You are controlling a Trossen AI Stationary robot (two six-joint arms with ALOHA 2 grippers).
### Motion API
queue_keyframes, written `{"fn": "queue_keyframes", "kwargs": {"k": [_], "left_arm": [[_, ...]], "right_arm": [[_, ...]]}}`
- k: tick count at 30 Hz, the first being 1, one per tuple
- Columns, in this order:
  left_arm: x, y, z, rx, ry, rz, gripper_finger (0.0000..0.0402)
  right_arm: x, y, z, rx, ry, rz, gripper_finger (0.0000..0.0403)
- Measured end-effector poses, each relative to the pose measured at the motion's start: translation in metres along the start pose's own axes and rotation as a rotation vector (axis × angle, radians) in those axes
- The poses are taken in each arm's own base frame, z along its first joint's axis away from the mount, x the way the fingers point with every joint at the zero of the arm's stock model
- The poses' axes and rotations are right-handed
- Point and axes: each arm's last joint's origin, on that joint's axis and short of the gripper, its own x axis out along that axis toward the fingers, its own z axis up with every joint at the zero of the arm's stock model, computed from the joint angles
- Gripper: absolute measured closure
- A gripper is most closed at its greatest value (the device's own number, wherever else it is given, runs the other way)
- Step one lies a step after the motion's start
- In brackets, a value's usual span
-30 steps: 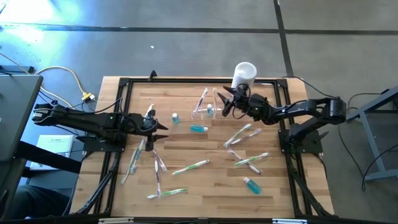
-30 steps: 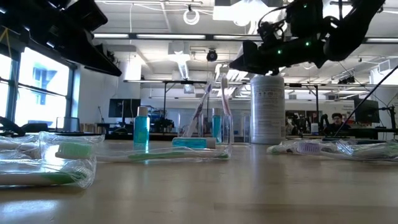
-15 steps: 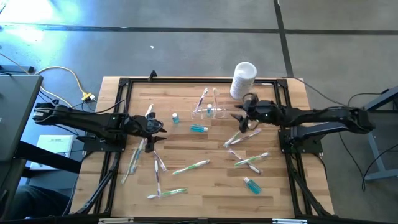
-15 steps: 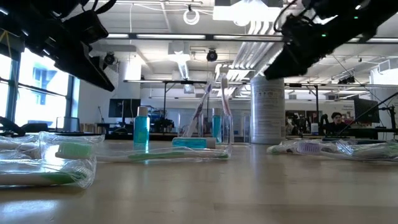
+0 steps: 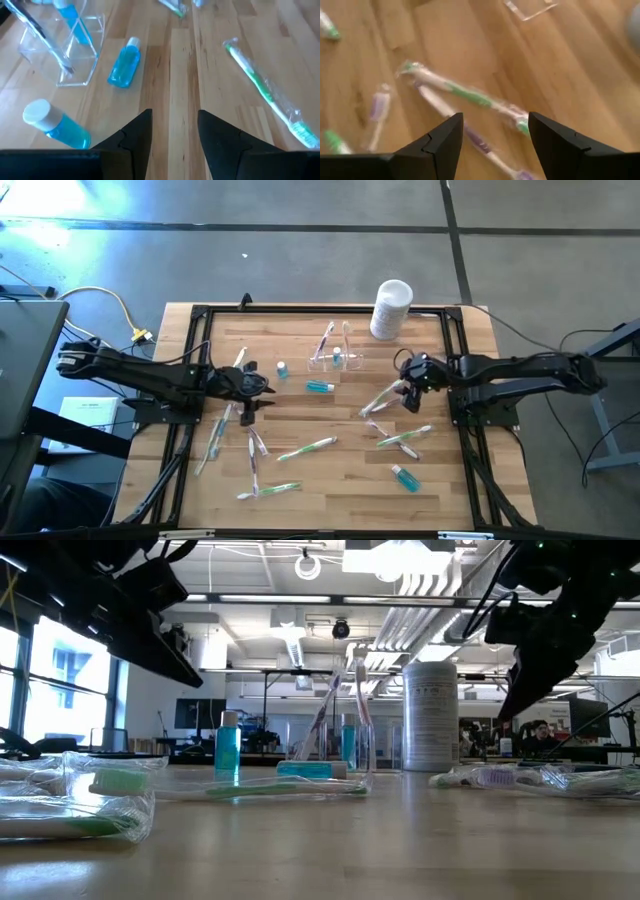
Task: Pick & Place toothbrushing station
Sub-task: Put the purple toothbrush into the transparent organizer
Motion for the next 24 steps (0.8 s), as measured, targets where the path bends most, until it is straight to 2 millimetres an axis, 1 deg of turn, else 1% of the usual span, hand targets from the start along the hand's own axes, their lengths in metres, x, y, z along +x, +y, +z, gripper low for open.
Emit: {"fn": "queue_keyframes", "kwargs": {"k": [6, 14, 24], "left_arm": [[0.006, -0.001, -0.003, 0.003, 0.028, 0.001, 0.0249], [0.012, -0.001, -0.006, 0.0, 0.068, -0.001, 0.0249], [0.015, -0.002, -0.007, 0.001, 0.076, -0.002, 0.0249]], "right_arm": [[0.013, 0.006, -0.004, -0.038, 0.086, 0.009, 0.0193], [0.039, 0.012, -0.012, -0.075, 0.239, -0.037, 0.0212], [0.068, 0.012, -0.023, -0.042, 0.402, -0.109, 0.0228]]}}
